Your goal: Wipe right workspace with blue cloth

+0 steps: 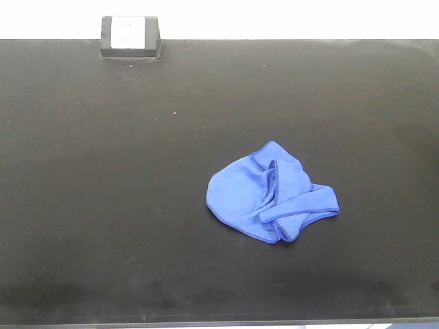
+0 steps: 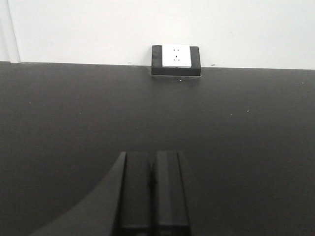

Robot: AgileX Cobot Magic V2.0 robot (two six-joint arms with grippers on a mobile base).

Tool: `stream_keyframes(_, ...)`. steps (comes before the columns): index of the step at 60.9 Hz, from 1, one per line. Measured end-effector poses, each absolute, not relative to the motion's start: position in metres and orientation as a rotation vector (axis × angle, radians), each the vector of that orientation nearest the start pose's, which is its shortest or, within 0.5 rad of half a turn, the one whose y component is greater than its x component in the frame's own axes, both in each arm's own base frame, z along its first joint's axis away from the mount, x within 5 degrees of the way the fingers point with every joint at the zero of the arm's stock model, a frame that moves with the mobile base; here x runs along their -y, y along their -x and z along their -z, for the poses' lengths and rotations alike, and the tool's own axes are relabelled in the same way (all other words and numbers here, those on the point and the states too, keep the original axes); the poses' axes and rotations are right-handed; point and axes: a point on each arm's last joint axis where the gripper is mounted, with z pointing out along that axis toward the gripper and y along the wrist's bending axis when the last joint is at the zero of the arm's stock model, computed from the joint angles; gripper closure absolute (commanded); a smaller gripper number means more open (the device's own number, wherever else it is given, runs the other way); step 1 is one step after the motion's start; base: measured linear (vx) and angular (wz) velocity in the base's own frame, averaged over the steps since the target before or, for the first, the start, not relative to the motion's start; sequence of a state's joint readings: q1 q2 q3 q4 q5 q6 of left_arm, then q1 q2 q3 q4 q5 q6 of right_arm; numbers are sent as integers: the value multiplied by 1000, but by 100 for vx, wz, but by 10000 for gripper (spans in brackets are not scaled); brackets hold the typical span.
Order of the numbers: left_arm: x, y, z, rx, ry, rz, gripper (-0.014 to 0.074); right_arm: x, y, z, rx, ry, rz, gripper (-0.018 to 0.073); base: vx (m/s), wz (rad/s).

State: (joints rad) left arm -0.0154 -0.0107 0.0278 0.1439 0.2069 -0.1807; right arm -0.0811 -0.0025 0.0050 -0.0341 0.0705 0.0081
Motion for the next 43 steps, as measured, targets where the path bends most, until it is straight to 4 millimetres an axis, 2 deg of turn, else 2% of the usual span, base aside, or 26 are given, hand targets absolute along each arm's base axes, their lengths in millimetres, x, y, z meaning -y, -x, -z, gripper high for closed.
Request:
stream_keyframes(4, -2, -56, -186, -1707, 43, 16, 602, 5, -57, -195, -1601, -51, 84, 564, 0, 1)
stream_keyframes(9, -2, -56, -186, -1706, 43, 16, 602, 5, -57, -193, -1619, -60, 76, 564, 0, 0)
stream_keyframes(43, -2, -56, -186, -1706, 43, 16, 602, 5, -57, -193, -1620, -68, 68, 564, 0, 0)
